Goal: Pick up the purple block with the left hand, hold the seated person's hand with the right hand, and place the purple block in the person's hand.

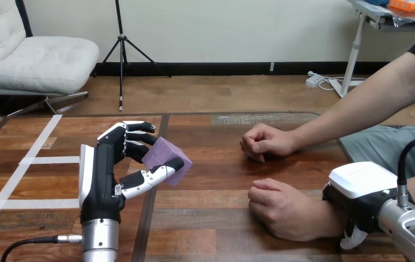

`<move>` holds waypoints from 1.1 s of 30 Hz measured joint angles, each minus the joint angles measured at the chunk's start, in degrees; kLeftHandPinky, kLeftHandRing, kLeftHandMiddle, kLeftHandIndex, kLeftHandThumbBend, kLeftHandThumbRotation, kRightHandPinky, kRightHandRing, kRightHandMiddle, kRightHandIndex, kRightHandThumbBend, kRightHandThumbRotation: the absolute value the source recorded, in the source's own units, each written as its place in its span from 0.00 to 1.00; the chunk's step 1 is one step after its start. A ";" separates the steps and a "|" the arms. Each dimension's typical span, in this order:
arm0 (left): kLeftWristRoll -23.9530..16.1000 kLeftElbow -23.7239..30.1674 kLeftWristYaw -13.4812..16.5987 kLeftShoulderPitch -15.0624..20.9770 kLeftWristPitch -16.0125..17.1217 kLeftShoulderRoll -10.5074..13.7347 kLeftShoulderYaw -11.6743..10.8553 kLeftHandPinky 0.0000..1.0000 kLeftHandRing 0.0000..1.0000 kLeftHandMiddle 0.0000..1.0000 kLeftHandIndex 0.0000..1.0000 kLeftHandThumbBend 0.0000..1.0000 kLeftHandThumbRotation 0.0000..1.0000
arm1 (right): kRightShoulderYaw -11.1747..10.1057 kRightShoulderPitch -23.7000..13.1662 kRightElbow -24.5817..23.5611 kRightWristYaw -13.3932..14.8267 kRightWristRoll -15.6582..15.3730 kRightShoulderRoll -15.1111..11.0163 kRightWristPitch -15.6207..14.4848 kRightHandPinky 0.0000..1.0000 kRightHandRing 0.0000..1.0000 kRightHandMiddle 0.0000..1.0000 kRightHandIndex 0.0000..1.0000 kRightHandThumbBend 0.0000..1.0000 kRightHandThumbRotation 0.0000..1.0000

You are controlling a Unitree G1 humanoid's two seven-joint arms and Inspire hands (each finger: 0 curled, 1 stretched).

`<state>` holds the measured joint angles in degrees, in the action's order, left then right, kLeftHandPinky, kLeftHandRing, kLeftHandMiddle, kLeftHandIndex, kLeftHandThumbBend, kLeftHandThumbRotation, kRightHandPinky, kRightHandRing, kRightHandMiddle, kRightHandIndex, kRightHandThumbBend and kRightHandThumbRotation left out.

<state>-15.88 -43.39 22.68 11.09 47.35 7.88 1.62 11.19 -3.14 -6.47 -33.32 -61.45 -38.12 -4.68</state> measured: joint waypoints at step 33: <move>-0.07 1.29 -0.67 -0.45 0.02 -0.17 -0.25 0.40 0.44 0.50 0.55 0.74 0.02 | -0.16 -0.56 -0.59 0.64 4.48 0.12 -3.71 0.24 0.35 0.44 0.56 0.76 0.00</move>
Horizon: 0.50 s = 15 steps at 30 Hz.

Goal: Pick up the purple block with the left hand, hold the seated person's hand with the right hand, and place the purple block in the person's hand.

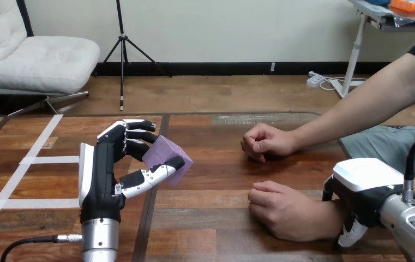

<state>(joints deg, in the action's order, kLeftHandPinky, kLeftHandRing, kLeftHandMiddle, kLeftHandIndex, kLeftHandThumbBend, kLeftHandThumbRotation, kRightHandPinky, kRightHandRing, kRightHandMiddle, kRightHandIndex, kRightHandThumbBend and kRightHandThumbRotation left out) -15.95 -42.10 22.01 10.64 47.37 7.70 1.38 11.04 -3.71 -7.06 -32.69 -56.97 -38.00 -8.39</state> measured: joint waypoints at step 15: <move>0.05 0.00 -0.86 0.00 0.05 -0.43 0.01 0.40 0.44 0.50 0.55 0.74 0.03 | -0.87 1.54 -2.52 1.80 2.04 0.00 -0.71 0.30 0.40 0.48 0.54 0.78 0.00</move>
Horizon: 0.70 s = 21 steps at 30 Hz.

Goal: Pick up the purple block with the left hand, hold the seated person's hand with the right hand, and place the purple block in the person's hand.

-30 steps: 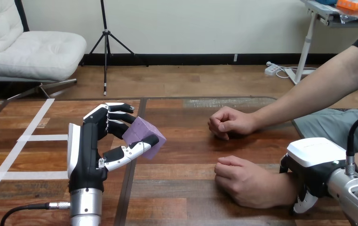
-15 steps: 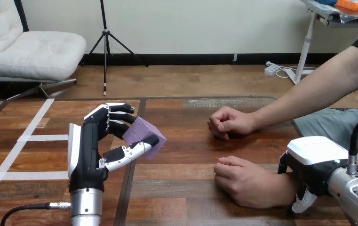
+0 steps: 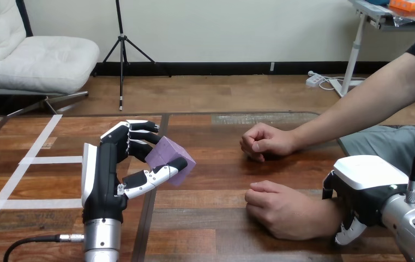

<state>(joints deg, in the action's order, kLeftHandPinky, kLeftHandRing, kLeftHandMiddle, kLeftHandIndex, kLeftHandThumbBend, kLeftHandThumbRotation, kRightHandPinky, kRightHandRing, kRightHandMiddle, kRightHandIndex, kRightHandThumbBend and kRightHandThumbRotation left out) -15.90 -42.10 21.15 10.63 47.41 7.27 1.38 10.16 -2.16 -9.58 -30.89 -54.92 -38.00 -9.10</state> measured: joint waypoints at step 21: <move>-0.01 0.00 -0.51 0.00 0.57 -0.85 0.00 0.40 0.44 0.50 0.55 0.74 0.03 | -0.24 0.21 -2.28 2.61 1.17 0.00 0.00 0.28 0.36 0.43 0.51 0.80 0.00</move>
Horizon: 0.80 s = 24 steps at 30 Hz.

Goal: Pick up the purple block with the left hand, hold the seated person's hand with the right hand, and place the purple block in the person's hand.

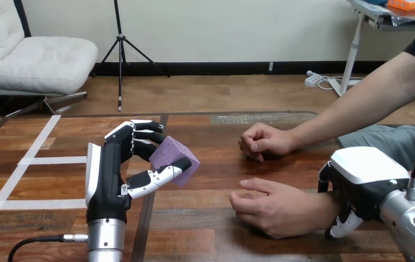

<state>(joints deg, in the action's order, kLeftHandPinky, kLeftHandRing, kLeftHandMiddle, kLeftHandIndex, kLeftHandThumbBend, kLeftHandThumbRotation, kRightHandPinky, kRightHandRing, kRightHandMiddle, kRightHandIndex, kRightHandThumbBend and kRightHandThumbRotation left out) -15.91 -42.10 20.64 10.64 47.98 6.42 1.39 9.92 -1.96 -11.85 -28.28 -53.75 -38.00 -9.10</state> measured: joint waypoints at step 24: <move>0.43 0.02 -1.71 0.00 0.14 0.01 -0.10 0.39 0.44 0.51 0.56 0.74 0.04 | -0.19 0.00 -3.58 0.34 1.11 0.02 -0.78 0.32 0.40 0.48 0.51 0.80 0.00</move>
<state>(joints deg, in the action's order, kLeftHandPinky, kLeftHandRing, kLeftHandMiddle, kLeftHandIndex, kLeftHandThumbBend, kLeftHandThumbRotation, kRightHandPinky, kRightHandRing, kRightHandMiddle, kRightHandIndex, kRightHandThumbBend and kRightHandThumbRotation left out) -15.48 -42.08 18.93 10.63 48.12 6.44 1.29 9.73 -1.96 -15.43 -27.94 -52.65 -37.98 -9.88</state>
